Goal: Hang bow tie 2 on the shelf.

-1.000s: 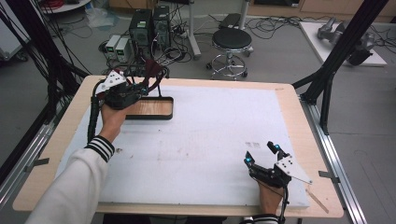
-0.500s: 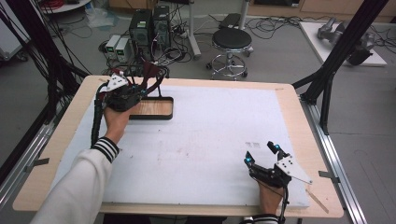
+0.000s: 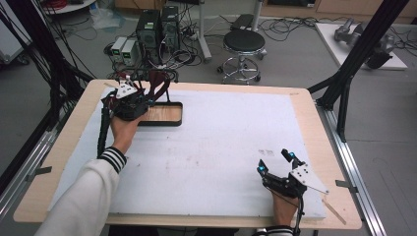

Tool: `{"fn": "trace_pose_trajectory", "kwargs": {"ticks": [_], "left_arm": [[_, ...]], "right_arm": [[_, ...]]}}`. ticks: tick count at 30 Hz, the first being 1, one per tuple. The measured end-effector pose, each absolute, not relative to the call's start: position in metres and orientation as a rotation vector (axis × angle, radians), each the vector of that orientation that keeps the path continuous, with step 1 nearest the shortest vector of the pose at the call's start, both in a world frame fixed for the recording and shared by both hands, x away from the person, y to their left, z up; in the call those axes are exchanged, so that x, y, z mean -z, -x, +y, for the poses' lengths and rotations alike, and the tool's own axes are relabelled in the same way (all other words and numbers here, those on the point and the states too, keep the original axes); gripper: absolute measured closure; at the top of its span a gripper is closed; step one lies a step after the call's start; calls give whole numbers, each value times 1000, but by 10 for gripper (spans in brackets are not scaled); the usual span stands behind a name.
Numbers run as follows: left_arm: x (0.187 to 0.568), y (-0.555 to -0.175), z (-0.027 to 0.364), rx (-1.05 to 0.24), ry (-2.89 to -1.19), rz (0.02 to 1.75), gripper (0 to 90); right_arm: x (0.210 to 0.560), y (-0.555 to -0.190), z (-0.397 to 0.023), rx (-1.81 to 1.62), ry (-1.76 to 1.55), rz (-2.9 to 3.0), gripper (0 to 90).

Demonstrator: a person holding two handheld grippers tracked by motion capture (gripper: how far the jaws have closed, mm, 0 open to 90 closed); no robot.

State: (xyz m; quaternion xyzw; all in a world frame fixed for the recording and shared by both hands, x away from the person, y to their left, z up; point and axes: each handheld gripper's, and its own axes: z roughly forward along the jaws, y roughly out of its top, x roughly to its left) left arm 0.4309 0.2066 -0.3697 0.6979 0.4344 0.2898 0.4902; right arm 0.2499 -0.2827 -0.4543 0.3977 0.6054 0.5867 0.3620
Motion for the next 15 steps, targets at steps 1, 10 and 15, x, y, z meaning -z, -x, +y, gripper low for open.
{"fn": "trace_pose_trajectory", "kwargs": {"ticks": [1,10,15], "left_arm": [[371,-430,207,-706,-1703,1055,770],[377,-427,207,-687,-1733,1050,776],[380,-429,206,-671,-1727,1065,778]], "right_arm": [[454,-250,-283,-1511,-1024,1559,98],[454,-250,-283,-1513,-1021,1561,98],[454,-250,-283,-1514,-1017,1558,98]]}}
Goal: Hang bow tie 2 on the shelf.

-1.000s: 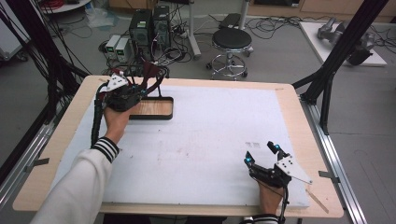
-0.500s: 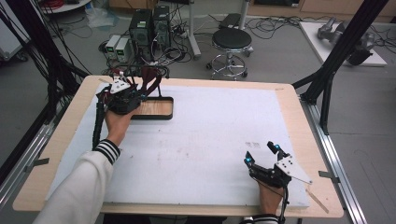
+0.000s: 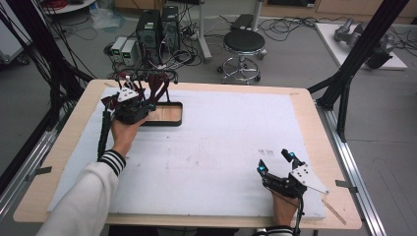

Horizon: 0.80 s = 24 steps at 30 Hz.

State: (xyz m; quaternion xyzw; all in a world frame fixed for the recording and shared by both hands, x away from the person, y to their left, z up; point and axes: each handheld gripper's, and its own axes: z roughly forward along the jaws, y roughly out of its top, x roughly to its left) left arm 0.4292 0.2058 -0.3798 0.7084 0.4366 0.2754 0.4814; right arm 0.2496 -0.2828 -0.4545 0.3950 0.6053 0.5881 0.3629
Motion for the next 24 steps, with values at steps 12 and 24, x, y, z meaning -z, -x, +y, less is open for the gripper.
{"fn": "trace_pose_trajectory", "kwargs": {"ticks": [12,24], "left_arm": [[385,-435,204,-618,-1691,1086,751],[384,-435,207,-674,-1715,1077,588]], "right_arm": [[454,-250,-283,-1519,-1019,1557,98],[454,-250,-283,-1515,-1016,1560,98]]}}
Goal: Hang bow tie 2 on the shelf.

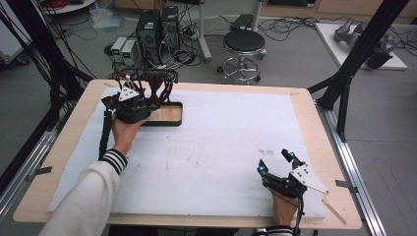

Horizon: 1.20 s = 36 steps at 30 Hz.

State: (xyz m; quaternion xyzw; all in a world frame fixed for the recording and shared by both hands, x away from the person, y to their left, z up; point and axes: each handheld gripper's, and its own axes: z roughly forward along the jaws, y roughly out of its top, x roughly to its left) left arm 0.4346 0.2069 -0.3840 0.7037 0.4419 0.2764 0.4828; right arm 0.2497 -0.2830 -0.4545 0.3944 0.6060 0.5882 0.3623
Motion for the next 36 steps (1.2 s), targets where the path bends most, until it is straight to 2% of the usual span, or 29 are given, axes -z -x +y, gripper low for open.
{"fn": "trace_pose_trajectory", "kwargs": {"ticks": [2,7,11,17,23,28,36], "left_arm": [[384,-435,207,-676,-1712,1076,517],[383,-434,208,-676,-1715,1042,273],[378,-428,210,-698,-1734,955,177],[369,-408,218,-691,-1701,800,151],[372,-381,231,-684,-1670,722,151],[387,-339,257,-678,-1583,620,150],[415,-307,287,-665,-1536,654,143]], "right_arm": [[454,-250,-283,-1515,-1016,1560,98],[454,-250,-283,-1515,-1018,1560,98],[454,-250,-283,-1514,-1019,1560,98],[454,-250,-283,-1519,-1014,1560,98],[454,-250,-283,-1517,-1012,1563,98],[454,-250,-283,-1513,-1008,1564,98],[454,-249,-282,-1502,-1005,1564,98]]}}
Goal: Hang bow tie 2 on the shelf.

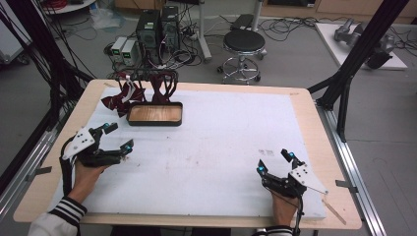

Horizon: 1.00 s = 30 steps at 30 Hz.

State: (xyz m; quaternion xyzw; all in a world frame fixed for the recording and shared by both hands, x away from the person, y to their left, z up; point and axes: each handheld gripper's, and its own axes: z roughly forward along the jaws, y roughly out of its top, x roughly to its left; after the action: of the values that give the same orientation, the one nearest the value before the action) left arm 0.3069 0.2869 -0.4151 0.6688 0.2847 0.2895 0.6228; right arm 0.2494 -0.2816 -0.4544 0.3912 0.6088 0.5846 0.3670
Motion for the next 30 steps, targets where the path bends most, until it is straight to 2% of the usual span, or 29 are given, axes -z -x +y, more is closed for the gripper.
{"fn": "trace_pose_trajectory", "kwargs": {"ticks": [6,16,30], "left_arm": [[427,-289,298,-668,-1511,655,140],[449,-267,309,-759,-1458,691,140],[455,-264,316,-776,-1414,734,144]], "right_arm": [[455,-249,-281,-1499,-1004,1559,98],[455,-249,-281,-1498,-1003,1558,98],[454,-248,-280,-1497,-1010,1560,98]]}}
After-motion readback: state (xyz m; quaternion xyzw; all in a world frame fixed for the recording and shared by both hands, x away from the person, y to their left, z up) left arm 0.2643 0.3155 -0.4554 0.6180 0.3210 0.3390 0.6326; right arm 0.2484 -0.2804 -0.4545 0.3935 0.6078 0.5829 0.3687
